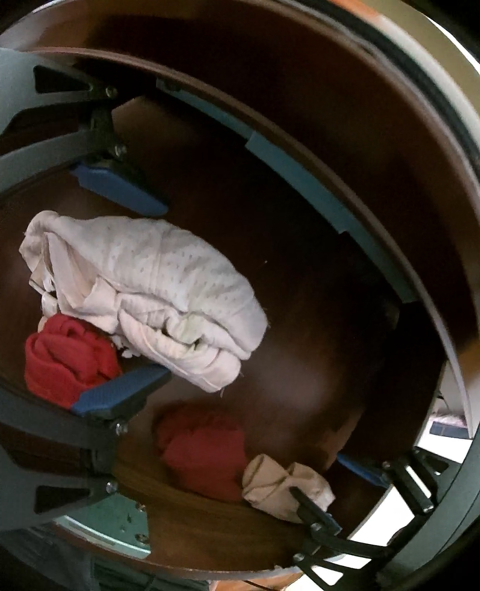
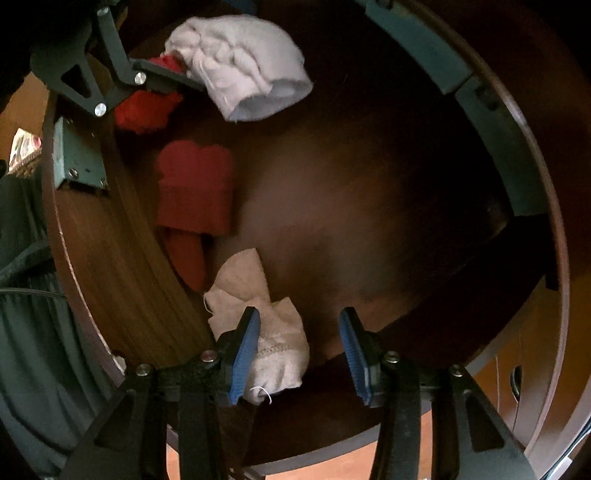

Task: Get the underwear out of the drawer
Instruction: 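Grasp the white dotted underwear with the left tool while the right tool grasps the beige sock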

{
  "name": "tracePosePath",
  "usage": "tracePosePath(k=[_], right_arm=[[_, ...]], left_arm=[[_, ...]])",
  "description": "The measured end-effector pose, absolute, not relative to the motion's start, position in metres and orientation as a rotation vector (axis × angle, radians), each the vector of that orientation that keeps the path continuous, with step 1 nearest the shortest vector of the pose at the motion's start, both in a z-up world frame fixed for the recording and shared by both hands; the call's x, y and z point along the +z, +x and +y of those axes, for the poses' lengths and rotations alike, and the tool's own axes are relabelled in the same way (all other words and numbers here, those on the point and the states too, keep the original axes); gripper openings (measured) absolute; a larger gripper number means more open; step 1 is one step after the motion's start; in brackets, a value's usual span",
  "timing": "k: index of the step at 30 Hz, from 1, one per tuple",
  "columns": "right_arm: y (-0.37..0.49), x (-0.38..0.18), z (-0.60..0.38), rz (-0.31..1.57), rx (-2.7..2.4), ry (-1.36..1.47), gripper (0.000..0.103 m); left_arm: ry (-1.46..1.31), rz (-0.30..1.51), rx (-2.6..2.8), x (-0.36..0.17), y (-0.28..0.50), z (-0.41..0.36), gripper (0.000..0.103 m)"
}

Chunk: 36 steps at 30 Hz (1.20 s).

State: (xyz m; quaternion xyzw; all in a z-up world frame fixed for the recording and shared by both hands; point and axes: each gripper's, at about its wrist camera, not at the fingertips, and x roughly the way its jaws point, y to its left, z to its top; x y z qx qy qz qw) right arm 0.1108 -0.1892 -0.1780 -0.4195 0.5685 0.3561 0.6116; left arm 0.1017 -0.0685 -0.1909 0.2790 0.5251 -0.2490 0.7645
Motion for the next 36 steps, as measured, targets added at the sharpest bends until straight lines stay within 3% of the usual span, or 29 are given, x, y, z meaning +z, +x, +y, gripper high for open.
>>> tracePosePath(k=[5, 10, 16, 36], right_arm=[[0.108, -0.183, -0.183, 1.337, 0.831, -1.041, 0.048], [0.111, -0.176, -0.167, 1.310, 0.833, -1.094, 0.048], [0.101, -0.182, -0.168, 1.336, 0.814, -1.186, 0.048], [0.113, -0.220, -0.127, 1.488, 0.893, -1.295, 0.048]], left_arm=[[0.596, 1.153, -0.548, -0.193, 0.106, -0.073, 0.074], [0.600, 1.163, -0.547, -0.200, 0.111, -0.066, 0.053], [0.544, 1.148, -0.534, -0.192, 0.119, -0.057, 0.035], [0.517, 1.116, -0.473, -0.187, 0.130, -0.062, 0.034]])
